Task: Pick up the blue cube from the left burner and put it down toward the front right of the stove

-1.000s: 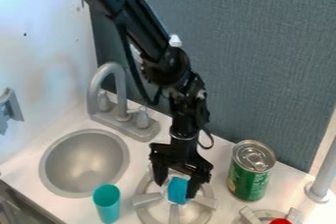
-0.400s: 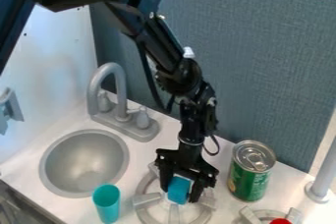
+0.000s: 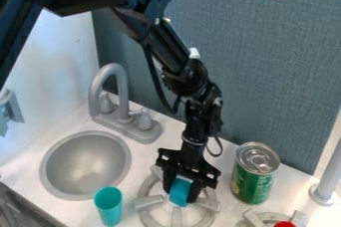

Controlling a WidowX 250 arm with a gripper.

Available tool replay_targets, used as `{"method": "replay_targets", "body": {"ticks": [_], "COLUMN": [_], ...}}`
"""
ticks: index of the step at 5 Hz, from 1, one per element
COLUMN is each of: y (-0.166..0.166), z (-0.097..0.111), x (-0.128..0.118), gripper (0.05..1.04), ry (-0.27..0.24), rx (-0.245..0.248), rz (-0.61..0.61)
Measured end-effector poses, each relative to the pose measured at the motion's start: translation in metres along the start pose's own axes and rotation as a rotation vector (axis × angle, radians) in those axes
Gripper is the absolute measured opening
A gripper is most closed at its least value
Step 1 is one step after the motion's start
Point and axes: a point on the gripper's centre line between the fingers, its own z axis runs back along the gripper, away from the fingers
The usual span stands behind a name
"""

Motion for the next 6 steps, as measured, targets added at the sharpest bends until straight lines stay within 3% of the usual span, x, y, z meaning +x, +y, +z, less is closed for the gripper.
{"method": "replay_targets", "body": {"ticks": [1, 2, 3, 4, 5, 6], "y": [0.003, 0.0, -0.021, -0.05, -0.08, -0.093], "z": [0.006, 0.026, 0.032, 0.018, 0.0, -0.007], "x": [-0.011, -0.034, -0.059, -0.065, -0.065, -0.051], "gripper": [0.662, 0.662, 0.662, 0.662, 0.661, 0.661], "ry": [-0.014, -0.07, -0.126, -0.121, -0.073, -0.046], "rx": [-0.001, 0.058, 0.071, 0.082, 0.062, 0.073], "rz": [-0.042, -0.199, -0.362, -0.44, -0.509, -0.512]}}
